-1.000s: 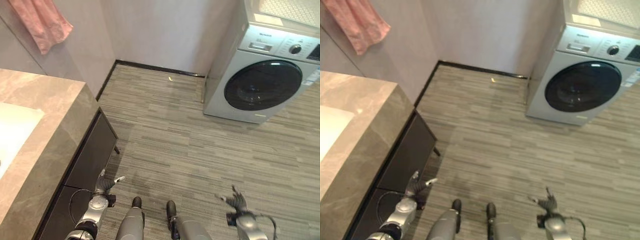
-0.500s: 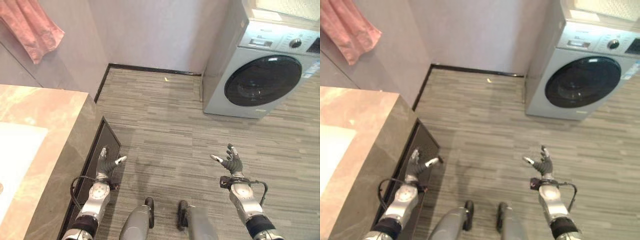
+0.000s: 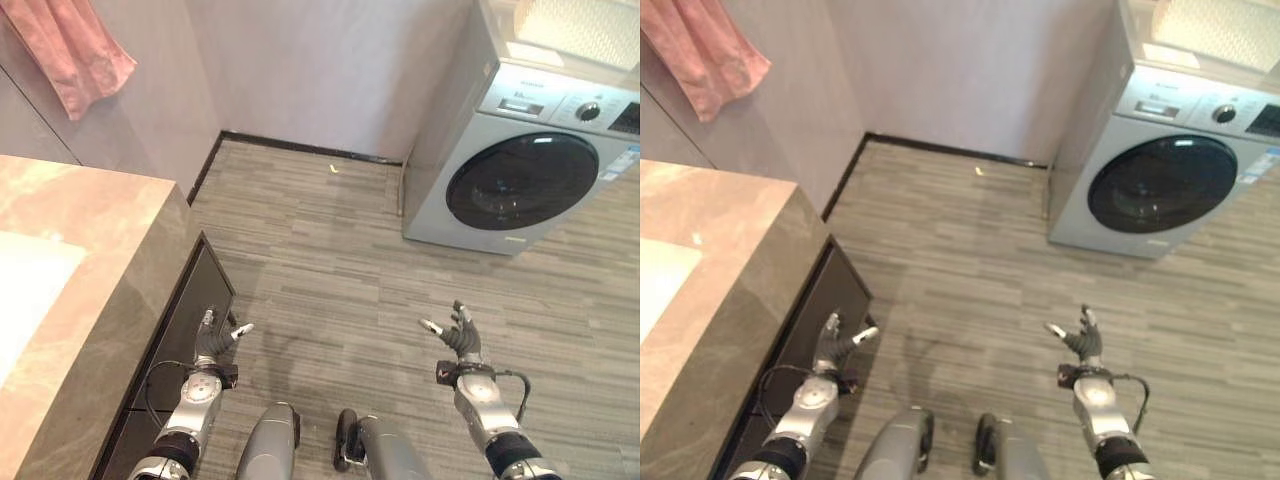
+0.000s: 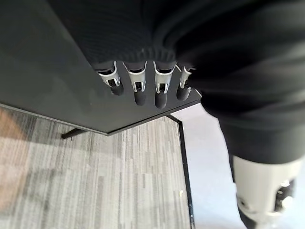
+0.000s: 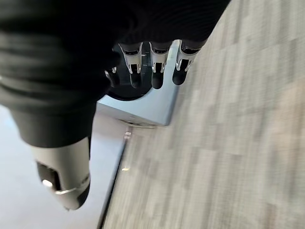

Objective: Put brush and paste in cup on sink, flatten towel.

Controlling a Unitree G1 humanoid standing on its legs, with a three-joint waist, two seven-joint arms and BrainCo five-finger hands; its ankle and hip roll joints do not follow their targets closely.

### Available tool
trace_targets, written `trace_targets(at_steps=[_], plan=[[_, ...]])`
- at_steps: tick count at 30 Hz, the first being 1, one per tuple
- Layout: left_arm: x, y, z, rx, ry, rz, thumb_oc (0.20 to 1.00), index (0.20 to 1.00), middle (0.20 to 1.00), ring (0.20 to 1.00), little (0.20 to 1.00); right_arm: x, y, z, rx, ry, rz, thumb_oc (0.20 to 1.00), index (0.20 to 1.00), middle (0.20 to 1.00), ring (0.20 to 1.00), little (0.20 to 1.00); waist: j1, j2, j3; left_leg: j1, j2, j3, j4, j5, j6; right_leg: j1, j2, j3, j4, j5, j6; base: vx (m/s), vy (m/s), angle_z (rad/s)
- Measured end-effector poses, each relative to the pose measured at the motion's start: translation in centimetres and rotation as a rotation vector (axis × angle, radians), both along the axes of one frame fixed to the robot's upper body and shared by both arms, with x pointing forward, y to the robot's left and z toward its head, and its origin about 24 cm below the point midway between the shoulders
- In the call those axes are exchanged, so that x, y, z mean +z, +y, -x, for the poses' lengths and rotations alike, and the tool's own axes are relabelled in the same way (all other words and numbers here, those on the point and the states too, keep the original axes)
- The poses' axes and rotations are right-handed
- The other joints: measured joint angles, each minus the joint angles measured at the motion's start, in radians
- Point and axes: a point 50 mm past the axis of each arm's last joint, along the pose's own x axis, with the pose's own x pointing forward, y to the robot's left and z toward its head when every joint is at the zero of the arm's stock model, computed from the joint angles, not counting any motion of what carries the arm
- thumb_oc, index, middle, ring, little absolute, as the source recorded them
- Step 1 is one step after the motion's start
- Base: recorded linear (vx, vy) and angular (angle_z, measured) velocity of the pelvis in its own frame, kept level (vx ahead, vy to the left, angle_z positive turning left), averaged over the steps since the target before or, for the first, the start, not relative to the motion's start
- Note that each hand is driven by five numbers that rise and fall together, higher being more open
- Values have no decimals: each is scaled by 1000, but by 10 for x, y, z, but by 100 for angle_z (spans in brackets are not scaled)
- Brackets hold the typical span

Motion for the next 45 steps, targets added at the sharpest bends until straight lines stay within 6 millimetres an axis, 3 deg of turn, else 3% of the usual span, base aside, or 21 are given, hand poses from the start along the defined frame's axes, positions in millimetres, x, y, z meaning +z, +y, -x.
trace_targets(at_steps=[2,3,7,12,14,15,17,23,24,27,29,30,32,33,35,37,39,40,41,43,45], plan=[[-27,8,33,19,163,3,1000,1000,1000,1000,1000,-41,-7,53,-182,228,-113,1000,1000,1000,1000,1000,2,-19,-65,6,-15,-5,-29,-11,-14,9,-18,-16,-32,-23,17,236,224,32],[-33,9,39,17,197,0,1000,1000,1000,1000,1000,-49,-11,65,-190,286,-103,1000,1000,1000,1000,1000,2,-33,-90,3,-23,-4,-46,-4,-5,-3,-29,-19,-48,-14,35,222,297,24],[-71,-2,76,-114,510,-105,1000,1000,1000,1000,1000,-64,-22,90,-38,559,51,1000,1000,1000,1000,1000,10,9,-118,41,-45,9,-121,25,12,26,-41,15,-122,46,61,124,155,-16],[-61,-9,63,-112,400,-64,1000,1000,1000,1000,1000,-56,-14,78,13,435,16,1000,1000,1000,1000,1000,-8,10,-117,44,-92,-1,-160,27,52,-33,-66,71,-49,46,72,103,69,0],[-56,2,60,-77,372,-65,1000,1000,1000,1000,1000,-55,-12,73,2,405,-10,1000,1000,1000,1000,1000,1,8,-130,69,-94,17,-207,40,47,-2,-69,84,-187,68,85,101,2,-7],[-58,5,64,-68,383,-67,1000,1000,1000,1000,1000,-57,-12,78,2,418,-15,1000,1000,1000,1000,1000,-3,10,-131,78,-94,9,-216,41,46,31,-65,84,-242,112,108,106,16,6],[-61,7,70,-65,409,-69,1000,1000,1000,1000,1000,-61,-15,87,-6,460,-10,1000,1000,1000,1000,1000,1,5,-139,96,-92,-4,-264,67,35,84,-63,55,-339,158,106,132,39,26],[-64,8,76,-60,425,-62,1000,1000,1000,1000,1000,-60,-22,91,-37,463,-10,1000,1000,1000,1000,1000,-8,-6,-148,127,-108,-28,-355,97,53,116,-71,33,-409,191,101,119,103,15],[-63,8,76,-60,423,-62,1000,1000,1000,1000,1000,-60,-22,90,-37,460,-11,1000,1000,1000,1000,1000,-9,-6,-149,127,-110,-28,-357,96,54,116,-72,33,-404,193,102,137,245,7],[-67,6,81,-78,448,-53,1000,1000,1000,1000,1000,-57,-21,81,-19,433,-9,1000,1000,1000,1000,1000,-56,25,-148,190,-115,-47,-421,119,88,-49,-105,30,-46,190,117,171,147,12],[-69,4,87,-95,465,-56,1000,1000,1000,1000,1000,-61,-18,92,-10,460,-27,1000,1000,1000,1000,1000,-61,25,-168,207,-120,-46,-423,82,126,-81,-105,29,26,173,131,381,-2,-13],[-72,6,91,-113,496,-74,1000,1000,1000,1000,1000,-60,-15,89,7,447,-40,1000,1000,1000,1000,1000,-88,42,-167,216,-96,-50,-435,79,130,-106,-18,67,-31,140,131,387,-54,-24],[-72,10,89,-125,513,-91,1000,1000,1000,1000,1000,-60,-14,89,15,438,-48,1000,1000,1000,1000,1000,-106,37,-170,218,-89,-54,-459,95,86,-121,-2,32,-231,153,114,410,-84,4],[-72,11,87,-128,522,-100,1000,1000,1000,1000,1000,-63,-14,98,9,467,-51,1000,1000,1000,1000,1000,-116,31,-171,234,-93,-56,-476,88,81,-131,-6,4,-440,222,119,377,-84,9],[-75,14,93,-104,554,-93,1000,1000,1000,1000,1000,-67,-13,108,29,502,-39,1000,1000,1000,1000,1000,-140,32,-166,269,-100,-76,-474,69,77,-151,-16,79,-598,313,123,432,-131,31],[-78,15,101,-92,583,-85,1000,1000,1000,1000,1000,-70,-10,117,43,527,-41,1000,1000,1000,1000,1000,-167,42,-161,326,-92,-111,-490,37,59,-165,-32,87,-583,344,121,475,-223,57],[-85,16,122,-114,649,-104,1000,1000,1000,1000,1000,-75,-6,136,76,580,-54,1000,1000,1000,1000,1000,-185,69,-190,420,-36,-162,-537,-3,19,-153,22,128,-424,338,117,429,-304,79],[-86,20,129,-126,673,-119,1000,1000,1000,1000,1000,-78,-2,145,75,599,-68,1000,1000,1000,1000,1000,-200,52,-213,436,-37,-174,-524,-13,3,-127,22,140,-413,304,124,486,-401,94],[-85,21,127,-139,679,-125,1000,1000,1000,1000,1000,-78,-3,149,68,611,-71,1000,1000,1000,1000,1000,-193,38,-214,395,-33,-159,-369,-36,-43,-103,37,133,-396,347,48,386,-332,74],[-87,21,132,-127,694,-119,1000,1000,1000,1000,1000,-75,-6,139,78,572,-54,1000,1000,1000,1000,1000,-188,36,-214,267,-8,-163,-91,11,-118,-87,73,106,-372,287,0,254,-281,28],[-84,22,125,-136,669,-128,1000,1000,1000,1000,1000,-70,-7,125,116,538,-24,1000,1000,1000,1000,1000,-162,20,-197,75,-5,-150,265,197,-78,-43,103,93,-373,253,-69,363,-266,10]])
